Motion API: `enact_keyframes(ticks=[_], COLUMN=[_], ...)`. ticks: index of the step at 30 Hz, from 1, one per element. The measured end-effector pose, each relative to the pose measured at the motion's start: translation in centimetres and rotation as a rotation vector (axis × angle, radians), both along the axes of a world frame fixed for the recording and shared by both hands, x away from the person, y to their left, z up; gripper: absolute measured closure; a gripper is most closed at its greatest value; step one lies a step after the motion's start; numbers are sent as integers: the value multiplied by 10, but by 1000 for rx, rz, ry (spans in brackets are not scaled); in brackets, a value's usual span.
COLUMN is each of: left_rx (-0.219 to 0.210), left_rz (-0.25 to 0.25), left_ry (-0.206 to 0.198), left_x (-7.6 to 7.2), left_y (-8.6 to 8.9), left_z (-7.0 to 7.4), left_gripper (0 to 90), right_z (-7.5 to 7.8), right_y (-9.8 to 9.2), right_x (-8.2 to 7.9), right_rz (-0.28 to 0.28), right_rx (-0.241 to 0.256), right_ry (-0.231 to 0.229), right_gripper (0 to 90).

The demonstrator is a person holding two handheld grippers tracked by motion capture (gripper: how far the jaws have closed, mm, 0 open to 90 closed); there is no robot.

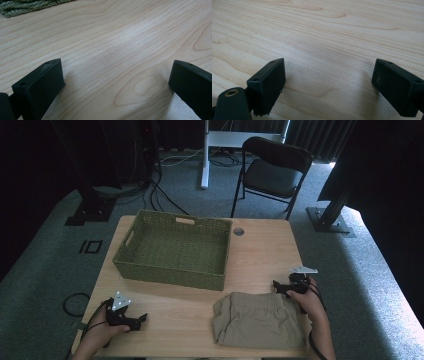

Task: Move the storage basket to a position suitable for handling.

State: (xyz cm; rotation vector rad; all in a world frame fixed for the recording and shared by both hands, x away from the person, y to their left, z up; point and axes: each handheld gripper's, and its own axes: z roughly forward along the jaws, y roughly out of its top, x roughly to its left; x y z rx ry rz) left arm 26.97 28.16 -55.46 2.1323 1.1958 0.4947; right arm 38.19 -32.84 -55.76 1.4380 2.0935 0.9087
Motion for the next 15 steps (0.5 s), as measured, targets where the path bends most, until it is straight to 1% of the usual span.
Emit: enact_keyframes(ticks=[5,8,10,11,13,15], left_rx=[1,2,0,-2,3,-5], left_rz=[-12,-32,-36,-37,-46,-43], left_ry=[0,-2,-2,2,5,15], left_x=[0,0,1,2,3,5], left_y=[1,2,3,3,4,6], left_z=[0,0,0,0,1,2], left_gripper=[8,8,8,8,8,9], right_z=[0,0,0,0,0,0], right_y=[0,0,0,0,1,1], right_x=[0,0,0,0,1,2], right_rz=[1,6,12,13,-4,3], right_rx=[0,0,0,1,18,19], right_ry=[0,1,0,0,0,-1], right_gripper=[114,115,116,115,115,115])
